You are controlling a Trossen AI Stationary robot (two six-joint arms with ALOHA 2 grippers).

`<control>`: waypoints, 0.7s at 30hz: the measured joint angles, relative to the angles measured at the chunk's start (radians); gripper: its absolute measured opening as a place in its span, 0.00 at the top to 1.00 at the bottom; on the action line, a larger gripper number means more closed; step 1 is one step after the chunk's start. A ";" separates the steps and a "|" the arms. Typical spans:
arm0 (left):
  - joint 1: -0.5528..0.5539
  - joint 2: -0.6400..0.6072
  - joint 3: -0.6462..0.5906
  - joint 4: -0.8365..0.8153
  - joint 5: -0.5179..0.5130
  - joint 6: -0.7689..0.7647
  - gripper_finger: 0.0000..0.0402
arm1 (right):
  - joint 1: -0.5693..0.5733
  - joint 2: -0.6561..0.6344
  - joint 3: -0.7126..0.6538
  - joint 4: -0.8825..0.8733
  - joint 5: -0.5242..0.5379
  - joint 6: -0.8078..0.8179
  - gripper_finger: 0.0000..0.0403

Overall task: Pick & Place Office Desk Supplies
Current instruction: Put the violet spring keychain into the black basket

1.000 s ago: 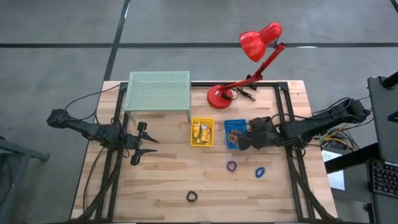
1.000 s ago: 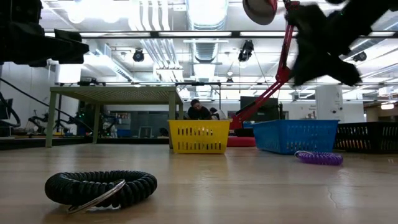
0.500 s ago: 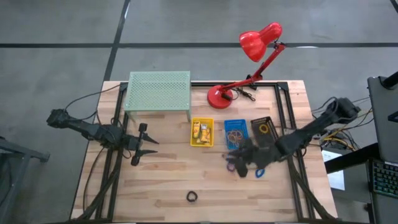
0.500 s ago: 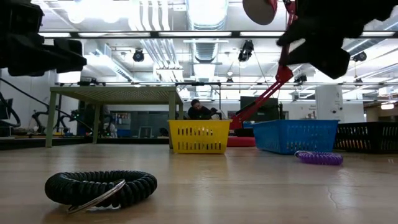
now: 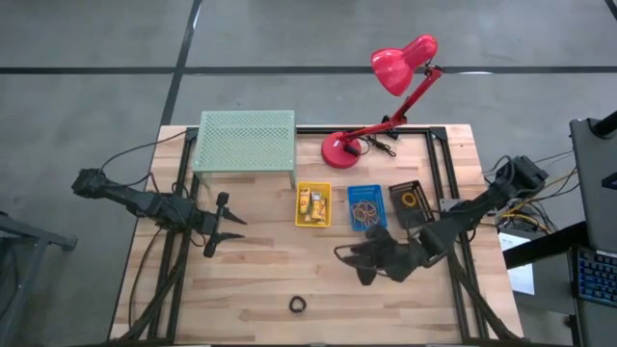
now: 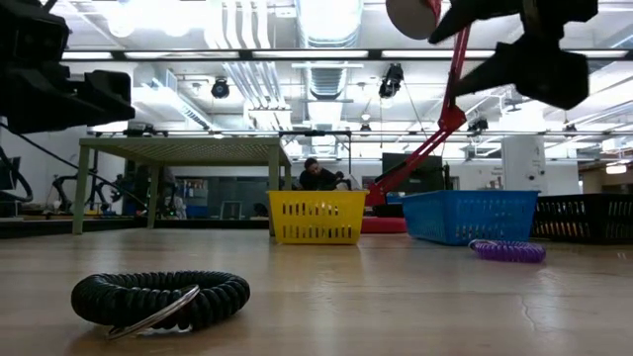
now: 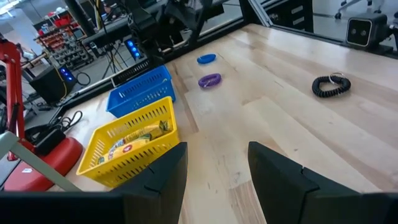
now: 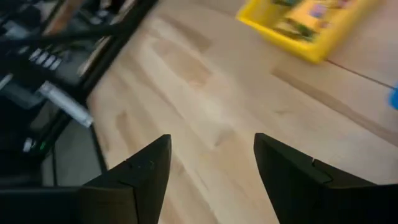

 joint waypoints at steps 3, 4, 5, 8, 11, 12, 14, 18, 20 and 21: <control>-0.001 0.002 0.000 -0.001 0.000 0.000 0.57 | 0.006 0.005 0.044 -0.137 0.004 0.105 0.44; -0.001 0.002 0.000 -0.001 0.000 0.000 0.57 | 0.008 0.010 0.060 -0.179 0.001 0.158 0.44; -0.001 0.002 0.000 -0.002 0.000 0.000 0.57 | 0.010 0.013 0.073 -0.229 -0.006 0.216 0.44; 0.000 0.002 0.000 -0.002 0.000 0.000 0.57 | 0.010 0.035 0.120 -0.356 -0.082 0.383 0.44; 0.000 0.001 0.000 -0.002 0.000 0.000 0.57 | 0.010 0.071 0.159 -0.415 -0.145 0.462 0.46; 0.000 0.002 0.000 -0.002 0.000 -0.001 0.57 | 0.010 0.084 0.175 -0.416 -0.163 0.468 0.47; 0.000 0.002 0.000 -0.003 0.000 -0.002 0.57 | 0.010 0.118 0.211 -0.440 -0.194 0.486 0.48; 0.000 0.002 0.000 -0.003 0.000 -0.002 0.57 | 0.008 0.211 0.298 -0.625 -0.213 0.570 0.52; 0.000 0.001 0.000 -0.003 0.000 -0.002 0.57 | 0.006 0.254 0.347 -0.744 -0.213 0.615 0.54; 0.000 0.002 0.000 -0.003 0.000 -0.002 0.57 | 0.002 0.276 0.369 -0.787 -0.213 0.622 0.55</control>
